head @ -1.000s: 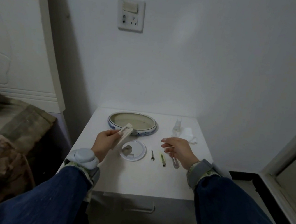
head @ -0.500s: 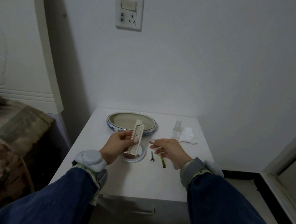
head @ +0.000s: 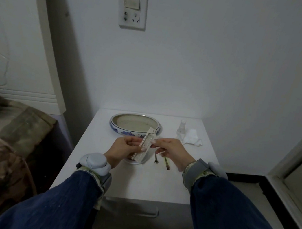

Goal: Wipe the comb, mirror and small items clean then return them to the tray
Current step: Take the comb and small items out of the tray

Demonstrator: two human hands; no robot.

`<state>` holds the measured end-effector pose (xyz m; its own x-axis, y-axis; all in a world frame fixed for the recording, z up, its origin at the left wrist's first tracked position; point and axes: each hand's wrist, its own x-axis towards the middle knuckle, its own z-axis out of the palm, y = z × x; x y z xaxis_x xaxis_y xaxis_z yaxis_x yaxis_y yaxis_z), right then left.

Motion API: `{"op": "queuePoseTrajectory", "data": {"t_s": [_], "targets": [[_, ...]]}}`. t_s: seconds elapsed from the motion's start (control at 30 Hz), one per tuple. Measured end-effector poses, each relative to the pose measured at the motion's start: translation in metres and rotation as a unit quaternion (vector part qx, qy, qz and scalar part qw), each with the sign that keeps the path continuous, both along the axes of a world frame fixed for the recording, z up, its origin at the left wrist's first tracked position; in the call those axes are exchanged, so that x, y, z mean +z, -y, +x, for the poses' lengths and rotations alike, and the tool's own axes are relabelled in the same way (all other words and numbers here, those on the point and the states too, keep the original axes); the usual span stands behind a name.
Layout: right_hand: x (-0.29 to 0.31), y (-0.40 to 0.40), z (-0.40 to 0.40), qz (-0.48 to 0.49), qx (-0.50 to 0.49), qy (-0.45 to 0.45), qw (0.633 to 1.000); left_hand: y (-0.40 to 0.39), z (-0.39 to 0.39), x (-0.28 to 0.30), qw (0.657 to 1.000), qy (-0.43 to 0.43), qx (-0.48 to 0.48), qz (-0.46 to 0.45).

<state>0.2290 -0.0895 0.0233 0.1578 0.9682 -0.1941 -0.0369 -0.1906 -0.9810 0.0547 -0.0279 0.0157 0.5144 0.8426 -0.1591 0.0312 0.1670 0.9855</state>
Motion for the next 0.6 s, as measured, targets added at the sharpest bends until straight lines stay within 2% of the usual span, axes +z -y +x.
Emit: {"op": "queuePoseTrajectory", "data": {"t_s": [0.3, 0.6], "targets": [[0.0019, -0.0037, -0.0031, 0.028, -0.022, 0.006, 0.999, -0.0018, -0.0008, 0.0009, 1.000, -0.003, 0.008, 0.015], [0.0072, -0.0086, -0.0087, 0.048, -0.049, 0.014, 0.998, -0.0054, -0.0002, 0.0050, 0.997, -0.009, 0.033, 0.070]]}}
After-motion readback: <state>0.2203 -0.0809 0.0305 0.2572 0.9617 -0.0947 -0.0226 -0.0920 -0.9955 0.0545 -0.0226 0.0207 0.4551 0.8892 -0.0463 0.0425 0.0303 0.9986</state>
